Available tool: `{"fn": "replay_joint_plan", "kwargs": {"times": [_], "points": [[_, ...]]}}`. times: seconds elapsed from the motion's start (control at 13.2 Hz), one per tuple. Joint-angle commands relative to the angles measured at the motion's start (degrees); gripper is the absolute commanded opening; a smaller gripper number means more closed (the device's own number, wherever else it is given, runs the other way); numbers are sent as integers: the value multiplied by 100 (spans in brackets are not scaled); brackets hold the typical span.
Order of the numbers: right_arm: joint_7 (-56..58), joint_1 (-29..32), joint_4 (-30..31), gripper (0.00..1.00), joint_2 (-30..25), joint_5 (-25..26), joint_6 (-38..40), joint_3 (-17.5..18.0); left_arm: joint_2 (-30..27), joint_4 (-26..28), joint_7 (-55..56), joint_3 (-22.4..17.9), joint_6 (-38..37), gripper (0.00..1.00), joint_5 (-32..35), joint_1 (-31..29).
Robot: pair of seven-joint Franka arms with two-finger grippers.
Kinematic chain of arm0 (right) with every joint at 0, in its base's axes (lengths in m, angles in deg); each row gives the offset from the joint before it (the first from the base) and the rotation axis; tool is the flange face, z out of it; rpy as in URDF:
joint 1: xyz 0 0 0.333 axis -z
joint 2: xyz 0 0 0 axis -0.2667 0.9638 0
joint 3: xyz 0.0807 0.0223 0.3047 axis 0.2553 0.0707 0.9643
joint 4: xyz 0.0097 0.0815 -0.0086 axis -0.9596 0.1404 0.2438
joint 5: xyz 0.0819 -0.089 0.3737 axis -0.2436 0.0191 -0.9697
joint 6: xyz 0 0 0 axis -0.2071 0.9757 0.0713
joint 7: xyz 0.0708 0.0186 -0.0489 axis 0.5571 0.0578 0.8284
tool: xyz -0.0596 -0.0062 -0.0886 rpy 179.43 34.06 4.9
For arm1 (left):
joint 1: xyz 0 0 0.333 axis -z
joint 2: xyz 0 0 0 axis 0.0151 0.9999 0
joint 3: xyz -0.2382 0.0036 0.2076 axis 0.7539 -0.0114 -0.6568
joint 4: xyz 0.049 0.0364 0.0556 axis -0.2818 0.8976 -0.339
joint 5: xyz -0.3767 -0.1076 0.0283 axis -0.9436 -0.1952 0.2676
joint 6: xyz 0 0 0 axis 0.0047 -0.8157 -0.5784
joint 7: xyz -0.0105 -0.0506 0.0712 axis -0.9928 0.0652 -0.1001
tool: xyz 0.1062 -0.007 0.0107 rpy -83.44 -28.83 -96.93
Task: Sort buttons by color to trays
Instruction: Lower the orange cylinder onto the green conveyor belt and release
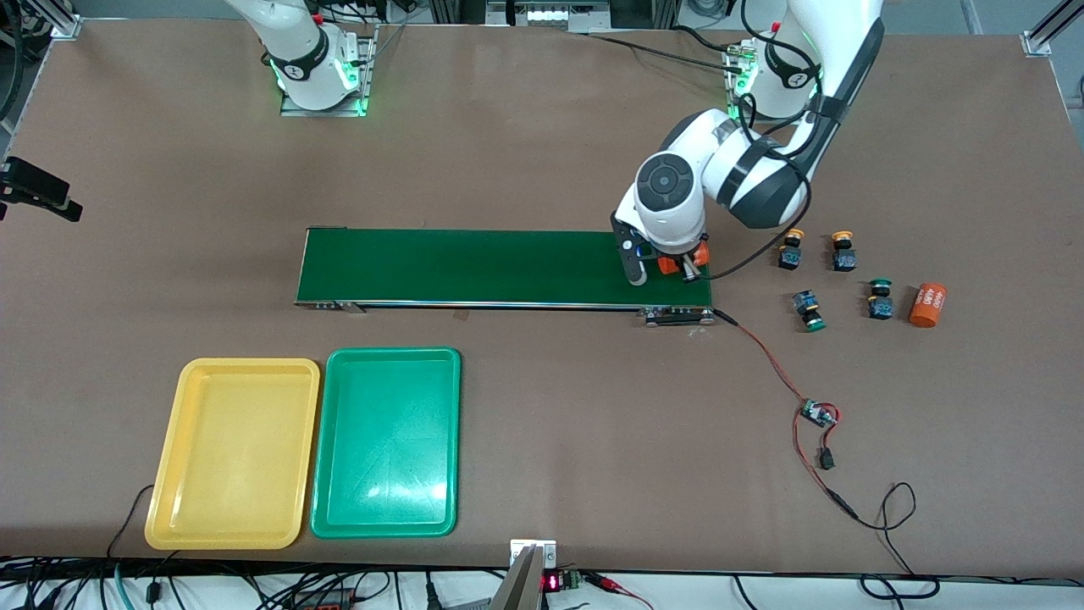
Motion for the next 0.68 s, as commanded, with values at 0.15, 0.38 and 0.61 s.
{"fn": "replay_joint_plan", "kwargs": {"times": [0.15,0.38,0.61], "points": [[-43,16,-67,100,13,-51,37,8,337,-134,-322,-36,257,5,171,261],[-43,25,-67,100,13,-42,20,8,417,-142,-313,-45,399,22,172,270],[-43,16,-67,100,13,-33,20,8,382,-160,-260,-27,408,100,154,243]]}}
